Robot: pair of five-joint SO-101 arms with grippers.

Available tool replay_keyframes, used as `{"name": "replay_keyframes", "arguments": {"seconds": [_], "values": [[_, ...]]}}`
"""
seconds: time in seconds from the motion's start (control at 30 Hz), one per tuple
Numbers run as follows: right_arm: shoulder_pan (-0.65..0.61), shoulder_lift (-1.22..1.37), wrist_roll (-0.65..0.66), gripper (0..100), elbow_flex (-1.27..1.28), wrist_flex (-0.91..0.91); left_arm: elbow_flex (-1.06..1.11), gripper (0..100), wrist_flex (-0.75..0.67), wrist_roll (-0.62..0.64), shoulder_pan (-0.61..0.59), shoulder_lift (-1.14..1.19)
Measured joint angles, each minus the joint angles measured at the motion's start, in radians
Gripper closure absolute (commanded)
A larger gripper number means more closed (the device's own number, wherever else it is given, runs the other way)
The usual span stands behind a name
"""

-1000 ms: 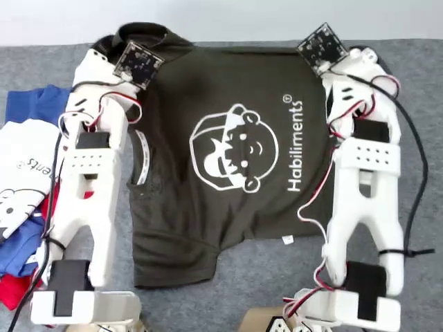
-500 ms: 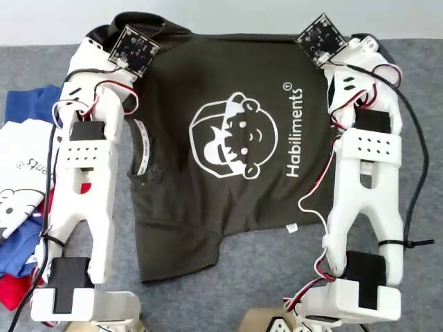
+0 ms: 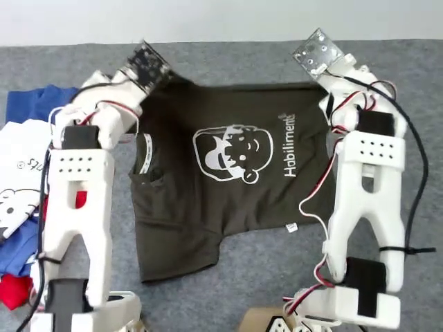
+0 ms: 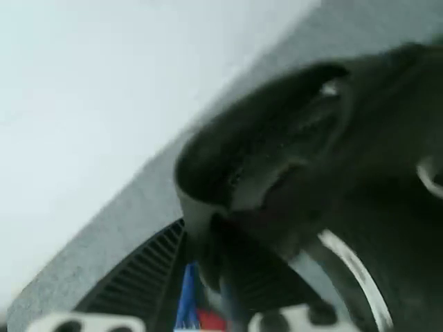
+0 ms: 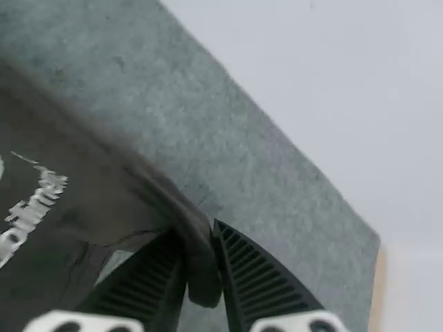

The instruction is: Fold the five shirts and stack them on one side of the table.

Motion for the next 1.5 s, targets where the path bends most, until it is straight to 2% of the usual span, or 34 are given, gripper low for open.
{"name": "replay_keyframes", "arguments": {"seconds": [0.27,0.47,0.63,0.8,0.97,1.13,1.23,1.5], "values": [[0.000,-0.057,0.000,98.8,0.000,0.259,0.000,100,0.327,-0.143,0.008,-0.069],[0.002,-0.101,0.063,98.8,0.000,0.459,0.000,100,0.542,-0.176,0.008,-0.103],[0.002,-0.106,0.083,98.8,0.000,0.603,0.000,100,0.704,-0.245,0.008,-0.107],[0.002,-0.107,0.083,98.8,0.000,0.712,0.000,100,0.832,-0.264,0.008,-0.107],[0.002,-0.107,0.083,98.8,0.000,0.806,0.018,100,0.856,-0.276,0.008,-0.109],[0.002,-0.107,0.083,98.8,0.041,0.816,0.107,97,0.856,-0.276,0.040,-0.109],[0.002,-0.107,0.083,98.8,0.101,0.790,0.146,93,0.856,-0.276,0.066,-0.109],[0.002,-0.107,0.083,98.8,0.146,0.697,0.147,93,0.856,-0.276,0.086,-0.115]]}}
